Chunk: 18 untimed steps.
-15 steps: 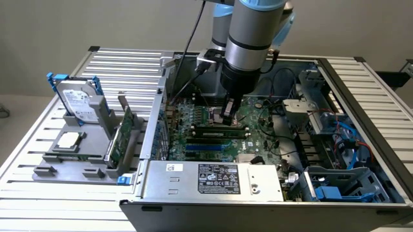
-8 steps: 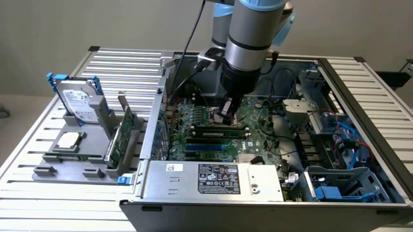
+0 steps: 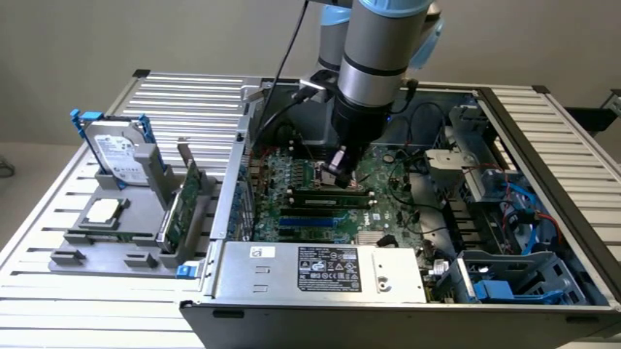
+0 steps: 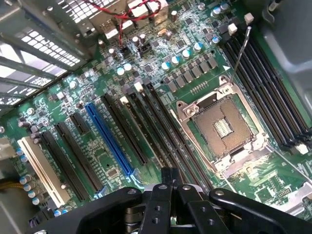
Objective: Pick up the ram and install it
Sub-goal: 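Press down the ram until it locks into place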
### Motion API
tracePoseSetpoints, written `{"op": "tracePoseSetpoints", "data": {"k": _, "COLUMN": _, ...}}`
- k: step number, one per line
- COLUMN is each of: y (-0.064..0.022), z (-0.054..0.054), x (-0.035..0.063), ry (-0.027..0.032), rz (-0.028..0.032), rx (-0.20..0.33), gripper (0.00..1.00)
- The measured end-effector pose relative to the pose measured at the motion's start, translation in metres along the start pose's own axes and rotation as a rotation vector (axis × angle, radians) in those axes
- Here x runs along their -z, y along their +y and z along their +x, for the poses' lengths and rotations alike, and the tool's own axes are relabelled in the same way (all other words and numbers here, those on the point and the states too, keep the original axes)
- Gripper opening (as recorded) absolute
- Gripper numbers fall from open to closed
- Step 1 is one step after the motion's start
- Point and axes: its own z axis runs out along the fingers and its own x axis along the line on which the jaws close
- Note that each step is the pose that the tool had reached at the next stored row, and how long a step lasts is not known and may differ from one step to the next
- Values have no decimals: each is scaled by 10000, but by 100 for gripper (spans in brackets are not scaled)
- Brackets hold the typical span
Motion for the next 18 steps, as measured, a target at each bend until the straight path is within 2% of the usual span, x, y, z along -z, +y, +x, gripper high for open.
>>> {"op": "tracePoseSetpoints", "data": {"k": 18, "y": 2, "z": 2, "x": 3, "ry": -129, "rz": -32, "rx": -2232, "gripper": 11}}
